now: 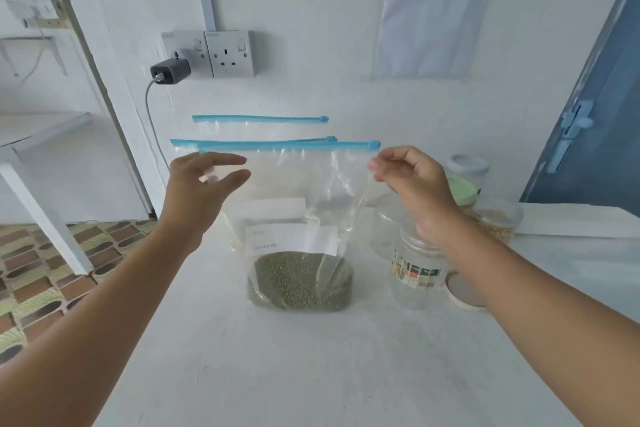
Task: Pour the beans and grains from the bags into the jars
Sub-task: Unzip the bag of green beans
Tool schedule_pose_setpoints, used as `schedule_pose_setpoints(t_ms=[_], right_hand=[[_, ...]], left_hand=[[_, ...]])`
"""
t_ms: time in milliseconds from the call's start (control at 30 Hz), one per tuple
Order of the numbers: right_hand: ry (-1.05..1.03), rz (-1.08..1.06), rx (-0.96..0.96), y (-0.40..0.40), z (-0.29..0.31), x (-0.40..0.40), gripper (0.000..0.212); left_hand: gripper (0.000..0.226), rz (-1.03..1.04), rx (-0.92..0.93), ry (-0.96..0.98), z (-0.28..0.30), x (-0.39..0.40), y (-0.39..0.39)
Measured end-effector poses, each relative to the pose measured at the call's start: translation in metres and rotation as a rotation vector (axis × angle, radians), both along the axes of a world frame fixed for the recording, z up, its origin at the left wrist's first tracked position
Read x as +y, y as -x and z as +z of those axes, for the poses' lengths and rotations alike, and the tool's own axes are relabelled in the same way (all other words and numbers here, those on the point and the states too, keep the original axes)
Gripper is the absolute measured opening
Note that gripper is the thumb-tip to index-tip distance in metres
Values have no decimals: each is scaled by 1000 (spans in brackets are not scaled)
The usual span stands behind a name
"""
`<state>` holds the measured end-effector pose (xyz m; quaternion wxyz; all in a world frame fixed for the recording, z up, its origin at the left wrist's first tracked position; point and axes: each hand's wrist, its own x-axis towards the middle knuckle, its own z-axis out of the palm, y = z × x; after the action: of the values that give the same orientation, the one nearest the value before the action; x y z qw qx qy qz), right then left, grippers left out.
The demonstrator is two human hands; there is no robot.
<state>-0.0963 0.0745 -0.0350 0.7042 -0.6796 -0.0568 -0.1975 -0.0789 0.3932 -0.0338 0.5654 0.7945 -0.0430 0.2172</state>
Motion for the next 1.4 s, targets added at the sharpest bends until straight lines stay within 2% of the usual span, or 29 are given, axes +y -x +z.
schedule_pose_setpoints(t_ms=[67, 167, 267, 400, 500, 600, 800, 1067, 1267, 1400], right_hand=[[20, 41, 32, 1, -2, 1, 10], [-7, 70, 49, 2, -3, 0, 8], [-4, 84, 39, 5, -2, -1, 8], [22, 93, 34, 9, -1, -5, 10], [34, 107, 22, 11, 0, -7, 10], [37, 120, 3, 12, 0, -7, 10], [61, 101, -6, 10, 0, -7, 7], [63, 83, -4, 6, 0, -6, 8], [65, 49, 20, 2, -4, -15, 8], [60, 35, 28, -2, -10, -21, 9]], left_hand=[[27, 68, -97, -103, 5, -6, 10], [30, 138, -148, -252, 17, -27, 22], [34, 174, -245, -466, 32, -52, 22], [41, -50, -270, -650, 58, -101, 20], [35, -168, -256, -753, 69, -131, 16], [21, -217, -236, -756, 72, -141, 9], [16, -187, -277, -754, 70, -133, 10], [5, -76, -230, -780, 69, -75, 4], [6, 62, -160, -767, 68, -10, 1], [18, 152, -122, -750, 68, 29, 2]])
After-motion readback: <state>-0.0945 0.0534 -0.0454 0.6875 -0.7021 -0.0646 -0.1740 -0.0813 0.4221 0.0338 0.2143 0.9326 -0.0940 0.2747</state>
